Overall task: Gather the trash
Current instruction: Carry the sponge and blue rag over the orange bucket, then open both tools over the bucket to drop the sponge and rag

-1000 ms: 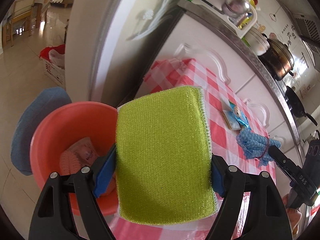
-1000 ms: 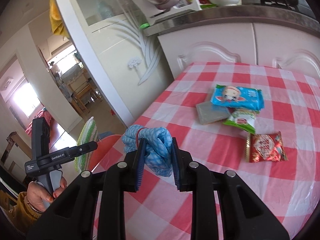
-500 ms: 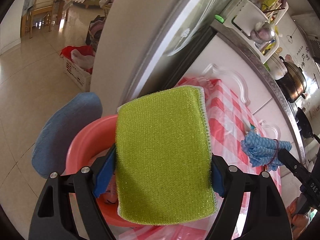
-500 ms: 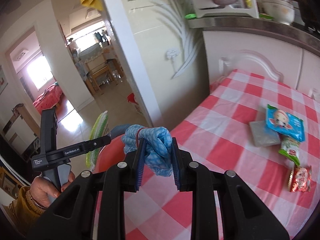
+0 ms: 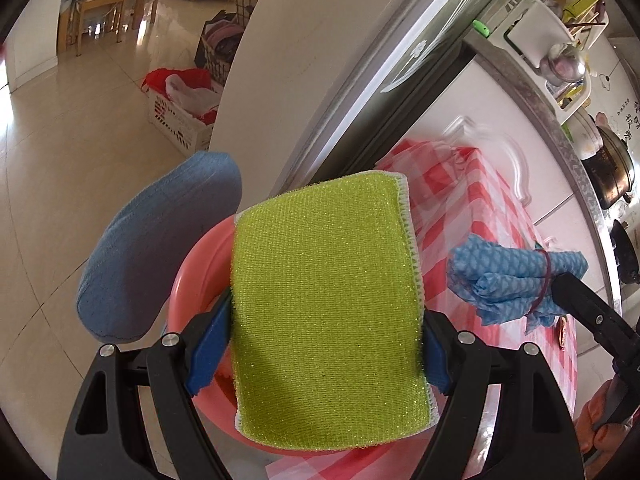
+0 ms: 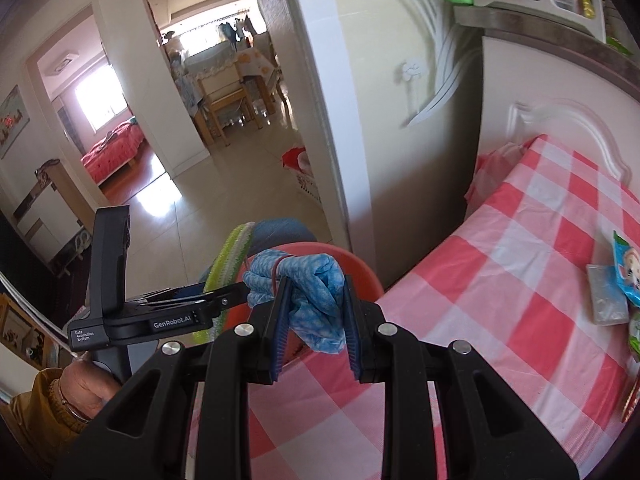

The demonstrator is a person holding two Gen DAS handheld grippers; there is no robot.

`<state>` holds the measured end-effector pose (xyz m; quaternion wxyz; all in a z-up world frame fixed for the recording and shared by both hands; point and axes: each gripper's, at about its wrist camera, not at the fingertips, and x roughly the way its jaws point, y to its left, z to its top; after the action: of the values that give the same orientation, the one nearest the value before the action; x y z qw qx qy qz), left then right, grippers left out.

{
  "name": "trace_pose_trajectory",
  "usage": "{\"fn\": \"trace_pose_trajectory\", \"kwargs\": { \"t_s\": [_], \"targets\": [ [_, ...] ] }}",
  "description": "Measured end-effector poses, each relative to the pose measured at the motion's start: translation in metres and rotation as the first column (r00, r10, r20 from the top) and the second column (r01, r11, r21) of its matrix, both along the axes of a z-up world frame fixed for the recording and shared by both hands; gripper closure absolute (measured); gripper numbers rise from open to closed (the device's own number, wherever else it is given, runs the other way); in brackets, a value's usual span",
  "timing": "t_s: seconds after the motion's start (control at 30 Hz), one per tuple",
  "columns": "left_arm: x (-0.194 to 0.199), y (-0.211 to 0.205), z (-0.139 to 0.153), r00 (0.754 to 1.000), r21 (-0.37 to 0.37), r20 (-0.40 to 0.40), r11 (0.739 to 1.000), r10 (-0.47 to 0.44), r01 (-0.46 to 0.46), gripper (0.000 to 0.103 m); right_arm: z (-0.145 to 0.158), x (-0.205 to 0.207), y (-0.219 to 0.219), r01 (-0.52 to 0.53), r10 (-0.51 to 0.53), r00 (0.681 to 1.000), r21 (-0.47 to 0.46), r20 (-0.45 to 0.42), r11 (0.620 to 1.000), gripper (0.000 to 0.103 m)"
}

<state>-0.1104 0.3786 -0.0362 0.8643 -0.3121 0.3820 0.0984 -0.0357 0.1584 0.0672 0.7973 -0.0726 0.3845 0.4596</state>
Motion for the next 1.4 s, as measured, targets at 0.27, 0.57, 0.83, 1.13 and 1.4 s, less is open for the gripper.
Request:
{"fn": "trace_pose_trajectory", "kwargs": {
  "t_s": [0.27, 0.57, 0.83, 1.13, 1.4],
  "targets": [
    [0.000, 0.005, -0.021, 0.999, -0.012, -0.051, 1.000, -0.006, 0.005, 0.022, -0.017, -0.003, 0.021, -0.018, 0.018, 1.000, -0.048, -0.012, 0.999, 0.076],
    [0.004, 0.002, -0.025, 0.995, 0.041, -0.098, 0.999, -0.016, 0.020, 0.014, -0.028, -0.003, 0.013, 0.009, -0.009, 0.998, 0.000, -0.060, 1.000, 0.046],
    [0.002, 0.000, -0.016, 0.995, 0.079, -0.093, 0.996, -0.021, 0.029, 0.013, -0.015, 0.007, -0.036, 0.129, -0.117, 0.988, 0.120, -0.097, 0.984, 0.032],
    [0.002, -0.011, -0.009, 0.995, 0.095, -0.096, 0.995, -0.020, 0.029, 0.013, -0.016, 0.019, -0.095, 0.243, -0.215, 0.965, 0.199, -0.153, 0.949, 0.025],
    [0.001, -0.030, 0.013, 0.996, 0.108, -0.063, 0.992, -0.057, 0.063, 0.013, -0.027, 0.018, -0.123, 0.284, -0.247, 0.952, 0.229, -0.179, 0.931, 0.024]
  ]
}}
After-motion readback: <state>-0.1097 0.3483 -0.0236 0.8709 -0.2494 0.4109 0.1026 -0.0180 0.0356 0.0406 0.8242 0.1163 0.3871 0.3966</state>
